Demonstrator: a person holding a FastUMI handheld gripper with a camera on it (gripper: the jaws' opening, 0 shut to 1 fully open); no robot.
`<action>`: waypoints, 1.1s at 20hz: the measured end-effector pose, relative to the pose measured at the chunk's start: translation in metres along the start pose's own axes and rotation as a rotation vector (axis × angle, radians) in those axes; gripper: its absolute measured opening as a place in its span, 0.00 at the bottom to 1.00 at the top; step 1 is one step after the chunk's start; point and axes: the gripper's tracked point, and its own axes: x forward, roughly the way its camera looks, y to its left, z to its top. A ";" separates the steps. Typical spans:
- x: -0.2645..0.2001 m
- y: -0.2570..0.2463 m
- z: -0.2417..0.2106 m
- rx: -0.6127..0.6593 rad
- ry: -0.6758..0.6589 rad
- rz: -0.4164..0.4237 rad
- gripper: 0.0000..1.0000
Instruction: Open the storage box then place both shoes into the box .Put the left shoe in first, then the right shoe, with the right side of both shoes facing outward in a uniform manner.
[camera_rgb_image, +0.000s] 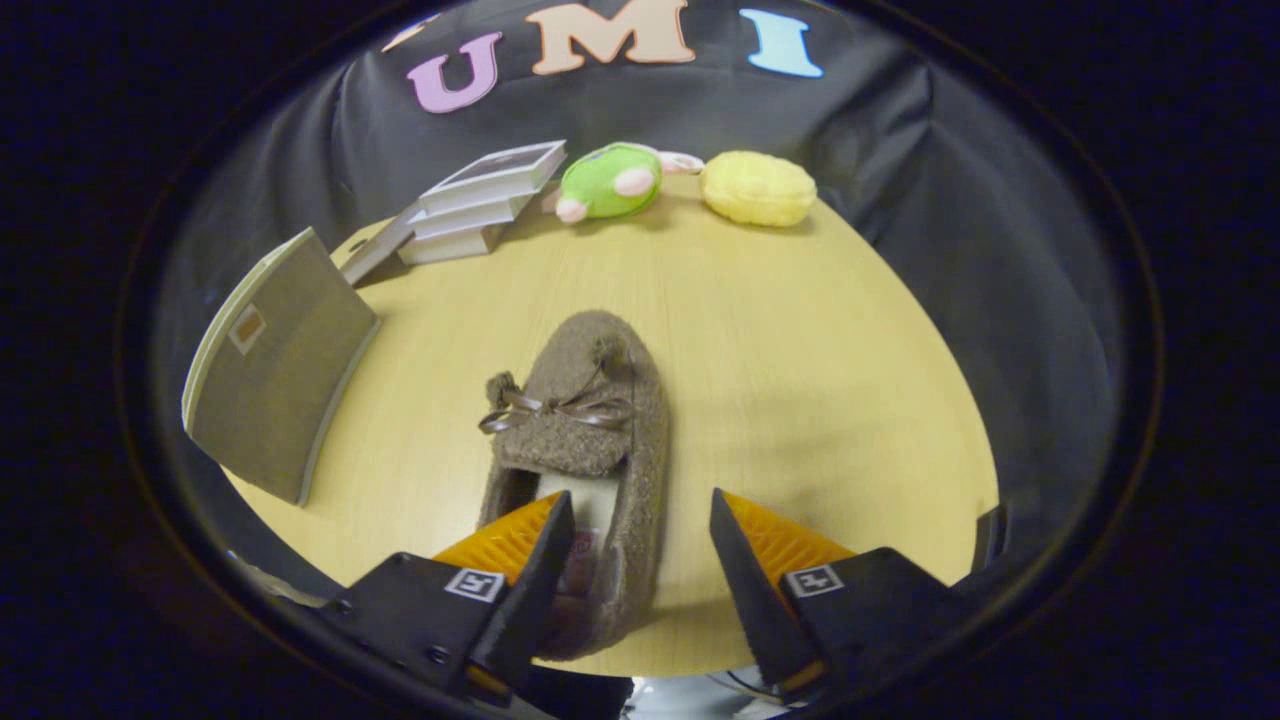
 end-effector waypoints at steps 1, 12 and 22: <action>0.002 0.007 -0.002 0.031 0.015 0.031 0.37; -0.031 0.021 0.044 0.359 -0.014 -0.021 0.03; -0.097 0.170 0.100 0.344 -0.110 0.090 0.03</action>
